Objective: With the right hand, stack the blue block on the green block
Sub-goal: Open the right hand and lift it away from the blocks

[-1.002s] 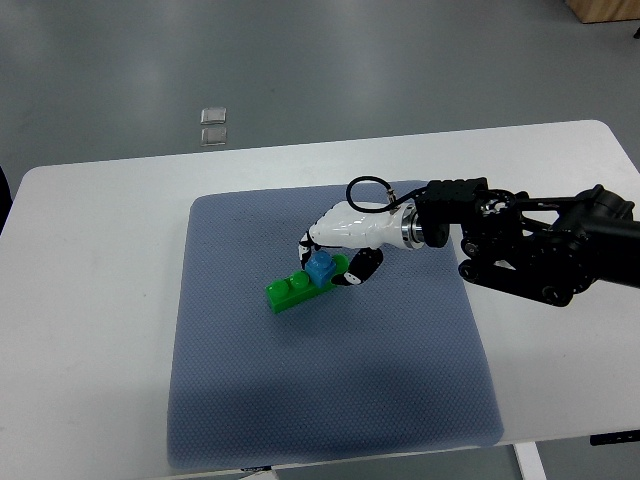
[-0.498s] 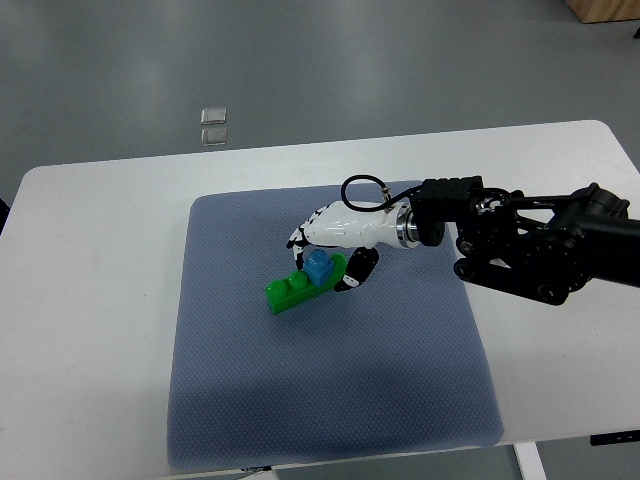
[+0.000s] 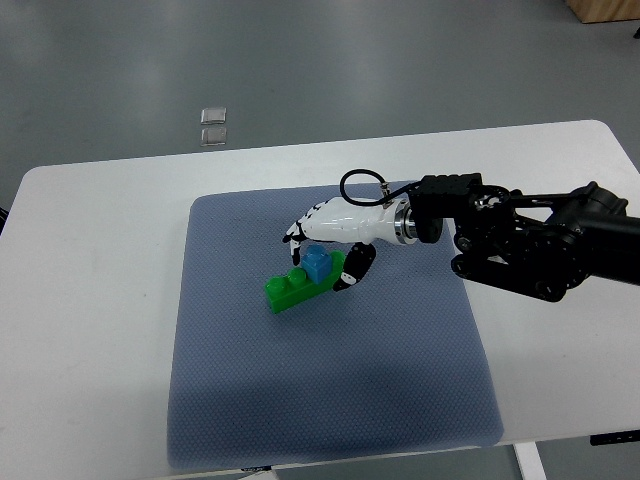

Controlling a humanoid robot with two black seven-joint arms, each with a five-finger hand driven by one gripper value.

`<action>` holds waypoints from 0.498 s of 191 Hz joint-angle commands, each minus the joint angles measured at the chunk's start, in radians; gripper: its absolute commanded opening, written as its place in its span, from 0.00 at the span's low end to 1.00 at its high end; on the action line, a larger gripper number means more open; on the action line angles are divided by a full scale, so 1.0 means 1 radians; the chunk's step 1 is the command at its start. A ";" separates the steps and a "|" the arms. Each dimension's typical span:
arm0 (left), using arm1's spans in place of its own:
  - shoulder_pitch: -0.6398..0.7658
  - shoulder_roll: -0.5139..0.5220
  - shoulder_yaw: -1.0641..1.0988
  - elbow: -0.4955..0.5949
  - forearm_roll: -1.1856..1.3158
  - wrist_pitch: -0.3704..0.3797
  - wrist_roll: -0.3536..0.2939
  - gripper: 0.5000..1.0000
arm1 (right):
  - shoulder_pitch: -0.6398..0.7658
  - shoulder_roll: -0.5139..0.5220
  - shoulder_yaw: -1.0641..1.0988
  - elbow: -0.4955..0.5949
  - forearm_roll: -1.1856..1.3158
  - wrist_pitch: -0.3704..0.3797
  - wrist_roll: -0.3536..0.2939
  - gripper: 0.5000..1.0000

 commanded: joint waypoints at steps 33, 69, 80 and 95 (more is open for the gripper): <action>0.000 0.000 0.000 0.000 0.000 0.000 0.000 1.00 | 0.018 -0.001 0.012 0.001 0.105 0.055 -0.002 0.82; 0.000 0.000 0.000 0.000 0.000 0.000 0.000 1.00 | 0.032 -0.012 0.081 0.014 0.281 0.130 -0.002 0.83; 0.000 0.000 0.000 0.000 0.000 0.000 0.000 1.00 | 0.031 -0.018 0.117 0.018 0.346 0.161 -0.002 0.83; 0.000 0.000 0.000 0.000 0.000 0.000 0.000 1.00 | 0.023 -0.024 0.184 0.020 0.447 0.184 -0.002 0.83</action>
